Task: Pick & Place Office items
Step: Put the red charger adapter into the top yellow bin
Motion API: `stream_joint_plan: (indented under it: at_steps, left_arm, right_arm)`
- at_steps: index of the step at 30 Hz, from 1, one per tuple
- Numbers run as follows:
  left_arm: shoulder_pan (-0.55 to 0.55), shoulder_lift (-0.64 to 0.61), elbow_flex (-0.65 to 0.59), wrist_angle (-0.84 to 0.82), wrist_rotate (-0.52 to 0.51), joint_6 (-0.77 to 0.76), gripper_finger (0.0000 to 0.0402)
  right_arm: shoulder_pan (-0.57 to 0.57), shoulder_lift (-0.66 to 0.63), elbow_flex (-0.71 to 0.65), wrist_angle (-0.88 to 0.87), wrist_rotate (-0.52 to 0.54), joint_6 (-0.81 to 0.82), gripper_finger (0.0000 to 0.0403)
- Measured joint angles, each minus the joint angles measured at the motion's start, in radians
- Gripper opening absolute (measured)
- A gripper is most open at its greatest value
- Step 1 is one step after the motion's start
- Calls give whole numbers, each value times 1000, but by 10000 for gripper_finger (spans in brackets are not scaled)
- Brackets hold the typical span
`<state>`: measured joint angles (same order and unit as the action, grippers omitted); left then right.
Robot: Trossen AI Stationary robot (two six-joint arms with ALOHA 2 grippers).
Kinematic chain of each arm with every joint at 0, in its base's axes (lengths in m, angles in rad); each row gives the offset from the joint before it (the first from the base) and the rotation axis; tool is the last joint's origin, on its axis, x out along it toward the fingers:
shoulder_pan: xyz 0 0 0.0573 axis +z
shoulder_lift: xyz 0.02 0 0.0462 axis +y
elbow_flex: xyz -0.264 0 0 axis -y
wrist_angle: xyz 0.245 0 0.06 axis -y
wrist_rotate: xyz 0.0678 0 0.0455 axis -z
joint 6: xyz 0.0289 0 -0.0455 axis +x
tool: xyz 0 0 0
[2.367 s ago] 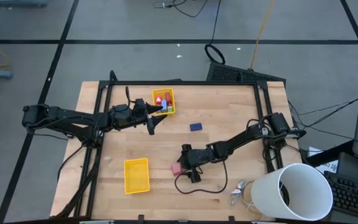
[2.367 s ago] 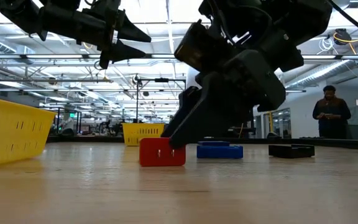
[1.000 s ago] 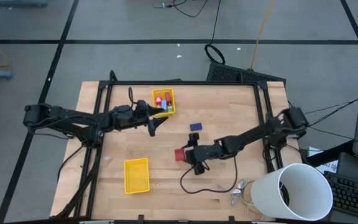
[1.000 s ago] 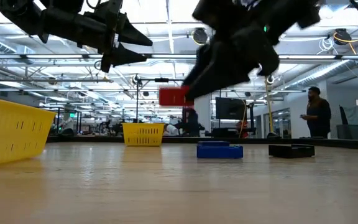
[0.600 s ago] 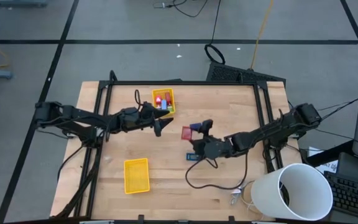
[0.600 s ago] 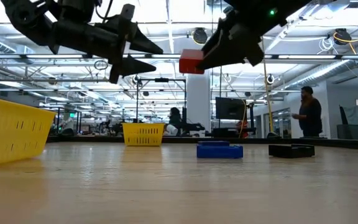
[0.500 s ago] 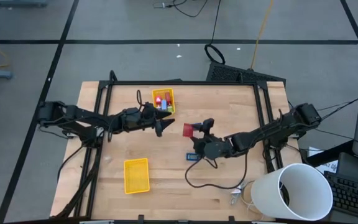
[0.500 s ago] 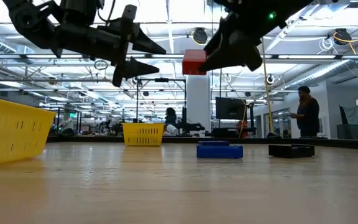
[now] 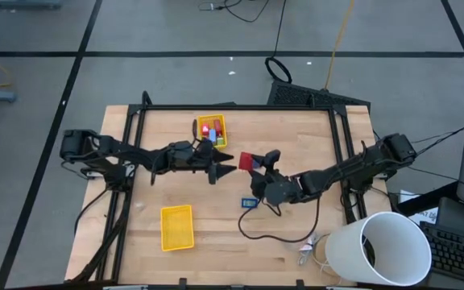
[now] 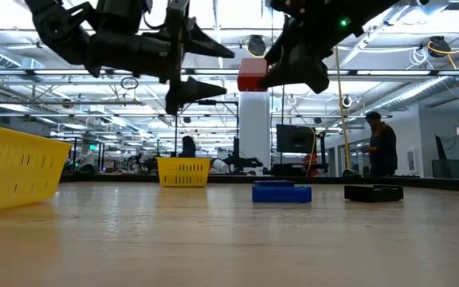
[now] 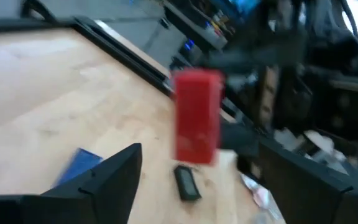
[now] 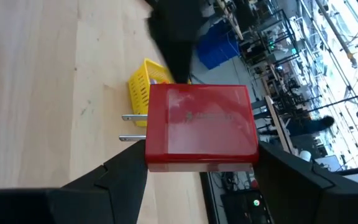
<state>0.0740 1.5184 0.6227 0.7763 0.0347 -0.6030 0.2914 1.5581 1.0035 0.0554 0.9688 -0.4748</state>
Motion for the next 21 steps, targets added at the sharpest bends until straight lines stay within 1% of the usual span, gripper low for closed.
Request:
stream_joint_plan:
  at_steps: [4, 10, 13, 16, 21]
  left_arm:
    - [-15, 60, 57, 0, 25, 6, 340]
    - [-16, 128, 130, -2, 12, 29, 346]
    - [-14, 142, 150, -3, 10, 33, 347]
    - [-13, 143, 154, -1, 8, 50, 347]
    - [-14, 143, 154, 2, 10, 51, 347]
  right_arm:
    - [-5, 0, 0, 23, 0, -2, 251]
    - [5, 0, 0, 51, -5, -16, 252]
    - [12, 0, 0, 50, -12, -12, 252]
    - [18, 0, 0, 48, -59, -5, 252]
    - [18, 0, 0, 48, -59, 2, 252]
